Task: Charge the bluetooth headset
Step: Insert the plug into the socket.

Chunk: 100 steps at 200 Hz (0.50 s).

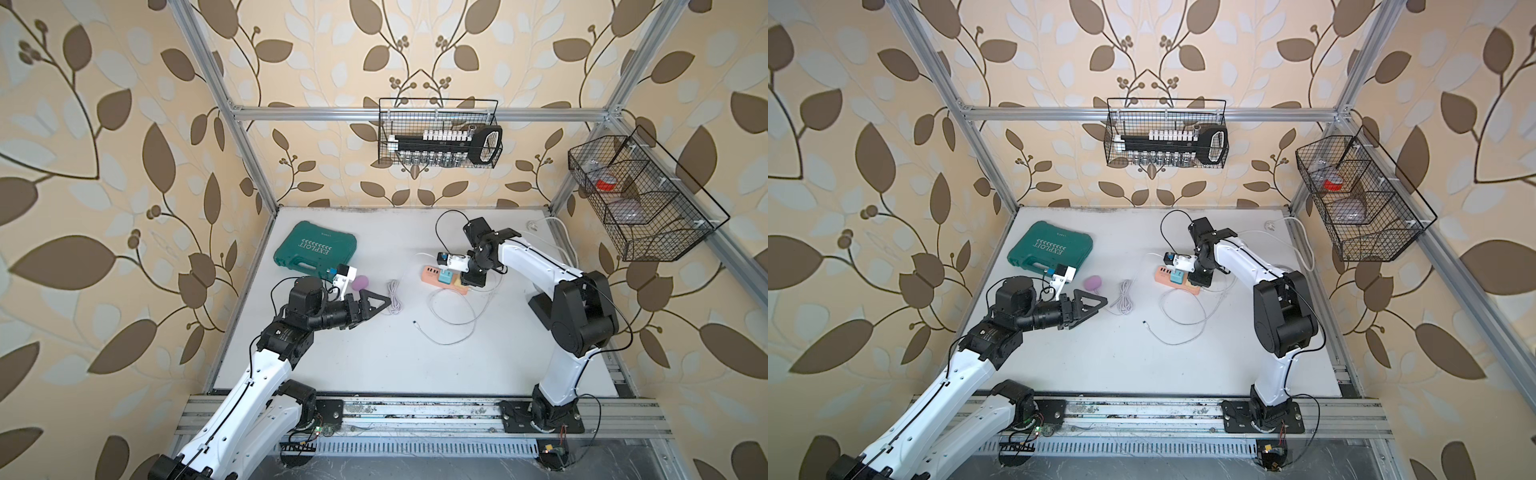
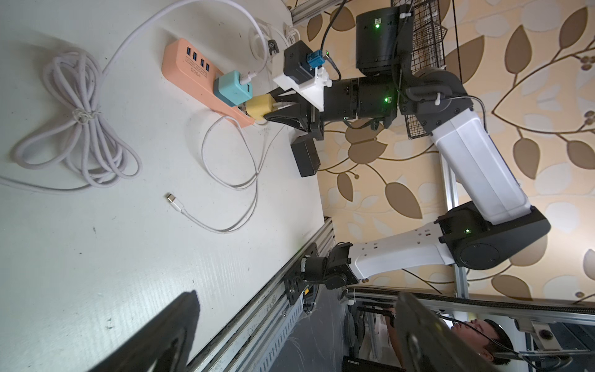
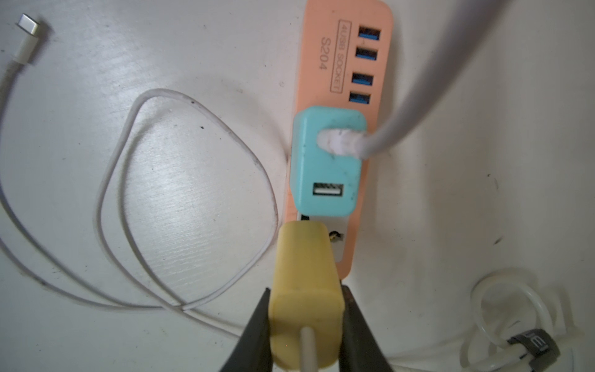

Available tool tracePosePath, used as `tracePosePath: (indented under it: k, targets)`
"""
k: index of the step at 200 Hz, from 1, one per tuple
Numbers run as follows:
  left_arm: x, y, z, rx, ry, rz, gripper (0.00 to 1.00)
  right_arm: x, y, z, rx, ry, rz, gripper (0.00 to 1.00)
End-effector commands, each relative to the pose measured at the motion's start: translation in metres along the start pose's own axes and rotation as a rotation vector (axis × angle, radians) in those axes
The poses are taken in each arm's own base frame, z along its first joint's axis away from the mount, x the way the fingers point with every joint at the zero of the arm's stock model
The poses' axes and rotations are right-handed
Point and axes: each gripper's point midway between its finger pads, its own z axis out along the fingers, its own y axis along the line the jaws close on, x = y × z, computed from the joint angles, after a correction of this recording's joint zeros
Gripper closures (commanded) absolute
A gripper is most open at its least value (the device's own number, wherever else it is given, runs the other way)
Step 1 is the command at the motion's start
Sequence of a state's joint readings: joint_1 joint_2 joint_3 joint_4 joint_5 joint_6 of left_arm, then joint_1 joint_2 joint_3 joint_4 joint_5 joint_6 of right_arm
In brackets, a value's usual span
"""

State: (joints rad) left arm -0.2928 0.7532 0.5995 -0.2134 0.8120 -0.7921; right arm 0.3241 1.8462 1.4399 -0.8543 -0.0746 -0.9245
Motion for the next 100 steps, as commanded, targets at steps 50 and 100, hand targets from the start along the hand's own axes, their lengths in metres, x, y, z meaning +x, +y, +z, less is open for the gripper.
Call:
tracePosePath:
  k: [50,100]
  targets:
    - [-0.003,-0.006,0.000,0.033,0.001,0.026,0.03,-0.003,-0.007,-0.008,0.018,-0.027,0.000,0.81]
    - [0.007,0.001,0.005,0.005,0.092,0.016,0.03,-0.001,-0.002,0.004,-0.016,-0.013,-0.004,0.81]
